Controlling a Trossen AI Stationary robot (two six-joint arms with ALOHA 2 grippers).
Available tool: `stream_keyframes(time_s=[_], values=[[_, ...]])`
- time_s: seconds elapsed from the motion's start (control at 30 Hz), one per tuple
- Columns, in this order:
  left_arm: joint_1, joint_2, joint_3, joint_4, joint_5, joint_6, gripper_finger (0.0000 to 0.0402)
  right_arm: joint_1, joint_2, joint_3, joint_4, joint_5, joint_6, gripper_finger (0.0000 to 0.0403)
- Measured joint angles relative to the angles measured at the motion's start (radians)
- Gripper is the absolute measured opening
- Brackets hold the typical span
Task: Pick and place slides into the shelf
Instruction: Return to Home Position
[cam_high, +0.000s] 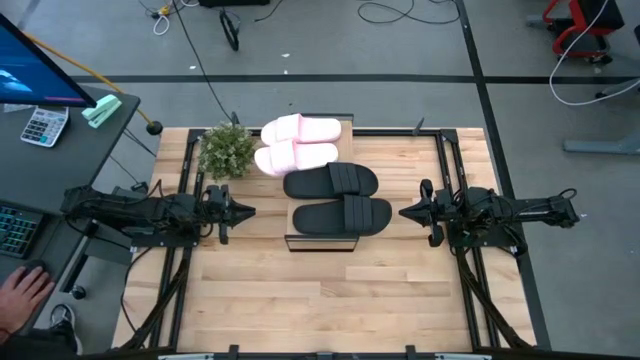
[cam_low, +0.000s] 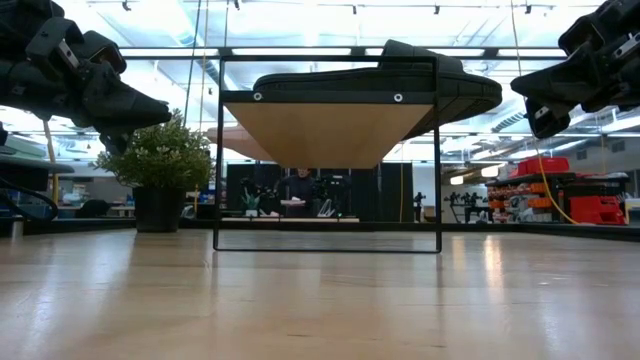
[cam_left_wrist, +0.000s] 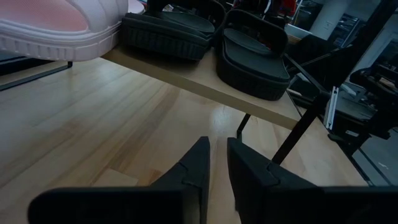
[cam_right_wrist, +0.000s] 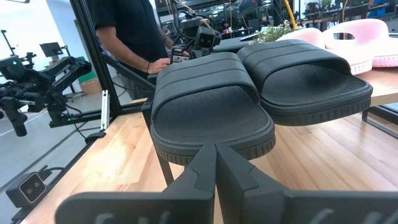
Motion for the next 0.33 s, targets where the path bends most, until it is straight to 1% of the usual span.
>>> stream_keyframes(time_s=[0.33], values=[[0.000,0.000,0.000,0.000,0.000,-0.001,0.0055,0.000,0.000,0.000,0.000,0.000,0.000,0.0010]])
